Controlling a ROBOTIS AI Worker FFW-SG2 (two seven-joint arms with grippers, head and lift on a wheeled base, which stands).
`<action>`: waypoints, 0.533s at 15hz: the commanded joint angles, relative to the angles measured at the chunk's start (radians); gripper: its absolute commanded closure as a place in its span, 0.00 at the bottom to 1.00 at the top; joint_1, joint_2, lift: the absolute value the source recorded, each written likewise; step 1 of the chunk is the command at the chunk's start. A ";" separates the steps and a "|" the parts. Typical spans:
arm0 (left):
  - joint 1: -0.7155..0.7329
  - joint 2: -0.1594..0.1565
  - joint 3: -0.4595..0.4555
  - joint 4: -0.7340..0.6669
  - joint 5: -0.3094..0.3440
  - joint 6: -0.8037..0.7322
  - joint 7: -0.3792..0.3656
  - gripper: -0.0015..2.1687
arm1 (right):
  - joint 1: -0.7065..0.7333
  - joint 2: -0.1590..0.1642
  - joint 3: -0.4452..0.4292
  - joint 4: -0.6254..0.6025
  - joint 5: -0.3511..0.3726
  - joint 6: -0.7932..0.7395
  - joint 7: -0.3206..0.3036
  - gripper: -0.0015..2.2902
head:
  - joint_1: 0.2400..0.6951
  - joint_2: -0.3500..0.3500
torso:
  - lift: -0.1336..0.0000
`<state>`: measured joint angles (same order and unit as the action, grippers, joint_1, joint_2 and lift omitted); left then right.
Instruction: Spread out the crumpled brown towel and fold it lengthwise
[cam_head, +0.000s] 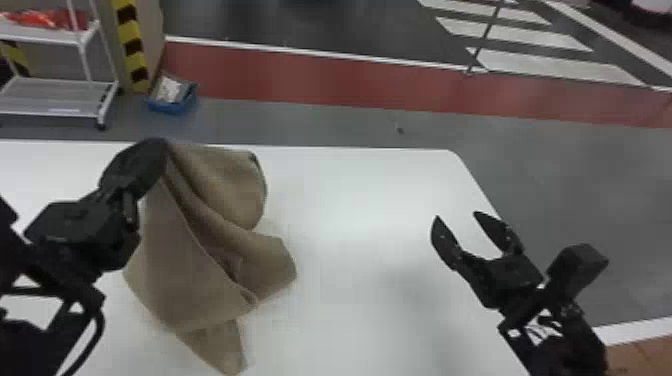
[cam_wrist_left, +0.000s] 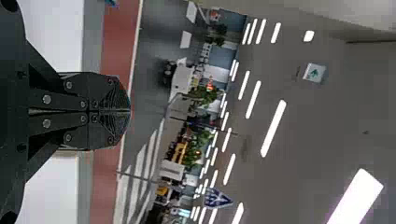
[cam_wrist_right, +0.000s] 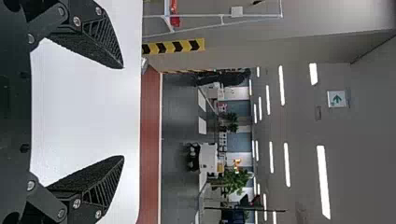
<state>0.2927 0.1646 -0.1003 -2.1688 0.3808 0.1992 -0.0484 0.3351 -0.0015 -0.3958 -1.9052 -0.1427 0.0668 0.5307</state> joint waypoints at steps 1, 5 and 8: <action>-0.058 -0.005 0.037 -0.011 0.058 0.003 0.016 0.88 | 0.001 0.002 0.003 -0.001 0.000 0.009 0.000 0.10 | 1.00 0.19 | 0.07; -0.103 0.000 0.042 0.075 0.040 0.098 0.050 0.88 | -0.011 0.002 0.035 -0.006 0.014 0.083 0.003 0.10 | 1.00 0.25 | 0.07; -0.103 0.001 0.040 0.081 0.029 0.101 0.039 0.88 | -0.011 0.002 0.146 -0.060 0.029 0.203 0.003 0.10 | 1.00 0.29 | 0.07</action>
<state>0.1929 0.1651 -0.0586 -2.0929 0.4163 0.3007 -0.0085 0.3219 -0.0016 -0.3024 -1.9414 -0.1200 0.2196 0.5341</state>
